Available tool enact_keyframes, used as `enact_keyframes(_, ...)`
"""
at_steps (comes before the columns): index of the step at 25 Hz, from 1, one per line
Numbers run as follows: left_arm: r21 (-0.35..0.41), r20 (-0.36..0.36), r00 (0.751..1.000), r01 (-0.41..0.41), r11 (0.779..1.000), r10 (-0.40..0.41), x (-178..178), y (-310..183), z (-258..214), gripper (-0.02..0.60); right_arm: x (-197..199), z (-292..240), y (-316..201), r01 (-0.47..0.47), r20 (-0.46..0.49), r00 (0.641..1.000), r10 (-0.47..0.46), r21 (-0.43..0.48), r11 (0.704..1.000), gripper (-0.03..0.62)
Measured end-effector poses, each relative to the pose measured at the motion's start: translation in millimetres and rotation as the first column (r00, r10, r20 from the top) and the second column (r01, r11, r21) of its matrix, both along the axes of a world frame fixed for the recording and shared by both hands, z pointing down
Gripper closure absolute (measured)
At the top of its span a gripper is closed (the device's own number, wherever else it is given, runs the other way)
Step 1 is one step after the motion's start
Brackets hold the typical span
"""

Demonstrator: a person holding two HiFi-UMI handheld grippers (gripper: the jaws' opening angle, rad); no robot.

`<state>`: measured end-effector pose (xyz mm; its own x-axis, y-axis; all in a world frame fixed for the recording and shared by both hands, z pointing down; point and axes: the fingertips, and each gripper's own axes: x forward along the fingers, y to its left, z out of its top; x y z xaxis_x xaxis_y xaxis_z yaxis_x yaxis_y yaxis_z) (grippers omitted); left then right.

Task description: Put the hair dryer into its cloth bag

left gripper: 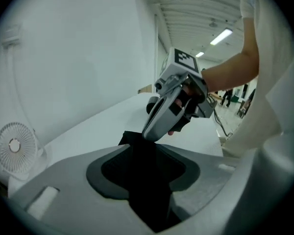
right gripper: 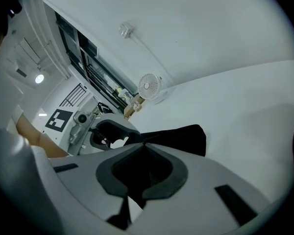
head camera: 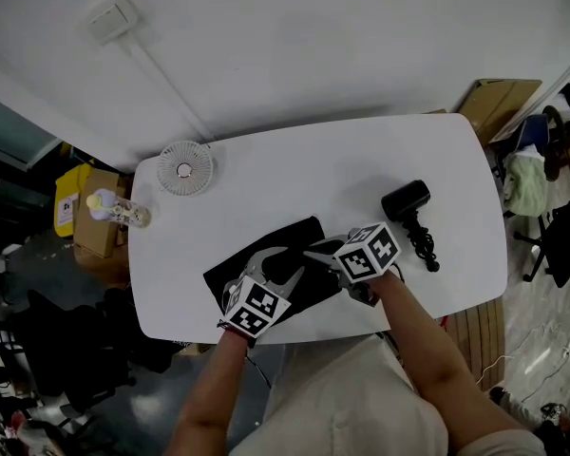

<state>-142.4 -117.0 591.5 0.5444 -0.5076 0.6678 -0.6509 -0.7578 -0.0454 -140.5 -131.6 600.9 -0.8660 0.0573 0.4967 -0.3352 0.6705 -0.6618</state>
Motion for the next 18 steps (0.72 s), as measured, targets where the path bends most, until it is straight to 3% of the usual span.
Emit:
enact_keyframes(4,-0.021,0.103,0.993,-0.060,0.998,0.062,7,-6,14,0.436,6,-1,0,0.014,0.002,1.000,-0.013,-0.030,0.999,0.572)
enact_keyframes(6,-0.038,0.121,0.990,-0.064,0.997,0.068,8,-7,20,0.436,8,-2,2,0.027,0.007,1.000,-0.027,-0.037,0.999,0.572)
enact_keyframes(12,-0.078,0.069,0.994,-0.078,0.994,0.084,15,-5,20,0.540,14,-7,5,0.029,0.052,0.998,-0.025,-0.069,0.997,0.571)
enact_keyframes(16,-0.089,0.027,0.996,-0.077,0.993,0.080,16,-5,14,0.561,17,-16,3,0.028,0.087,0.996,-0.028,0.003,1.000,0.562)
enact_keyframes(18,-0.095,-0.009,0.998,-0.066,0.993,0.065,13,-6,11,0.561,23,-22,1,0.020,0.093,0.995,-0.025,0.058,0.998,0.431)
